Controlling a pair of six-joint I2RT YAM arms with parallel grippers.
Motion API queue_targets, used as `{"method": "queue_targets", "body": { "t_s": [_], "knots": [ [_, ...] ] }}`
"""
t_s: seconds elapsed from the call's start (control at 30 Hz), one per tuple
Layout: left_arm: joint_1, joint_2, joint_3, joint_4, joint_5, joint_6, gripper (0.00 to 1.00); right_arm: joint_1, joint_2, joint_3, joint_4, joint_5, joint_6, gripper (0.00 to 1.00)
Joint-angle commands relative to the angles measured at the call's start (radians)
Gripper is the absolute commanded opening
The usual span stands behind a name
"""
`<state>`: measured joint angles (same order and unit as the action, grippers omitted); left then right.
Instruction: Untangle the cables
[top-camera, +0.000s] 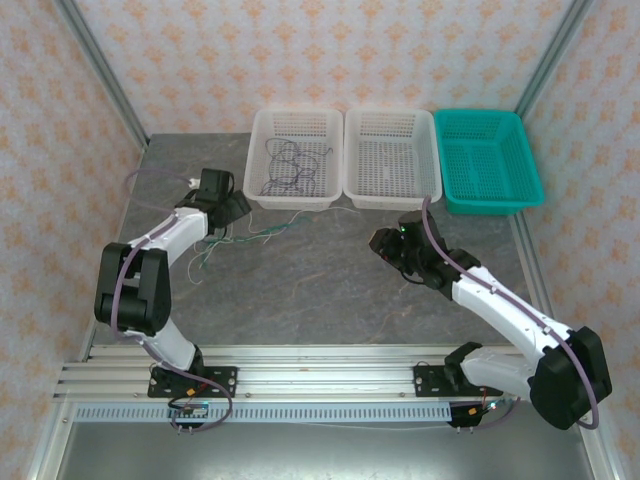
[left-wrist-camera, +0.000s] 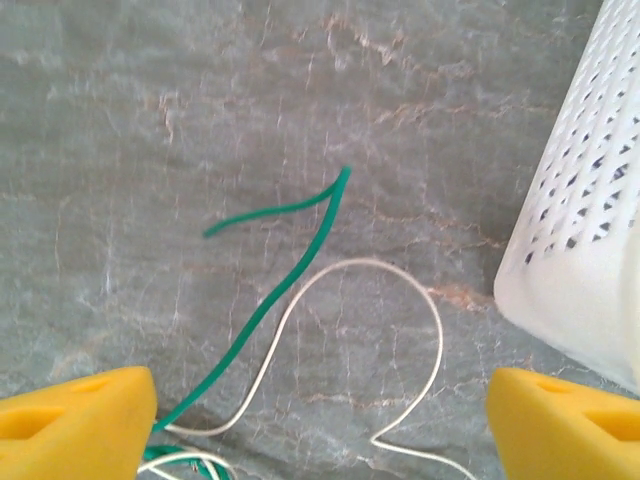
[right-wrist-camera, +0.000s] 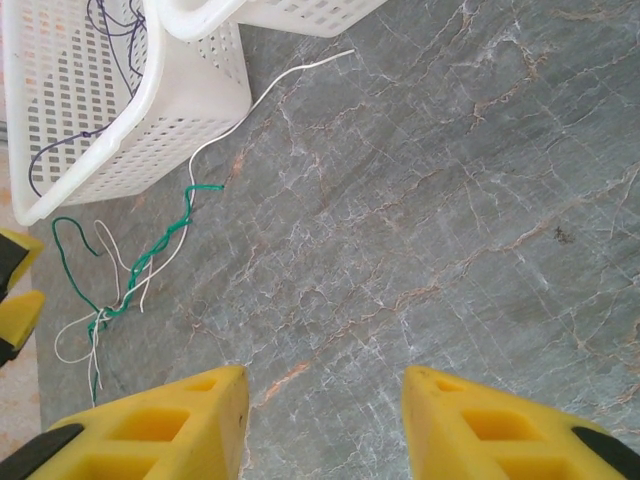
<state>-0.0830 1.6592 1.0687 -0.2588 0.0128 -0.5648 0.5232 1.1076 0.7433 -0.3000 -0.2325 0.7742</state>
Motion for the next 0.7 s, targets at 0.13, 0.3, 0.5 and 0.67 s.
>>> {"method": "queue_targets", "body": {
  "t_s": [0.13, 0.3, 0.5, 0.67],
  "knots": [
    [0.019, 0.159, 0.123, -0.08, -0.051, 0.025, 0.75, 0.001, -0.041, -0.004, -0.051, 0.004, -0.001, 0.45],
    [0.035, 0.22, 0.154, -0.113, -0.052, 0.025, 0.57, 0.001, -0.06, -0.005, -0.059, 0.008, -0.001, 0.46],
    [0.04, 0.161, 0.086, -0.089, -0.053, 0.019, 0.11, 0.002, -0.049, -0.003, -0.04, 0.009, 0.01, 0.46],
    [0.042, -0.007, 0.0, -0.088, 0.04, -0.009, 0.0, 0.001, -0.028, 0.023, -0.037, 0.007, 0.022, 0.47]
  ]
}}
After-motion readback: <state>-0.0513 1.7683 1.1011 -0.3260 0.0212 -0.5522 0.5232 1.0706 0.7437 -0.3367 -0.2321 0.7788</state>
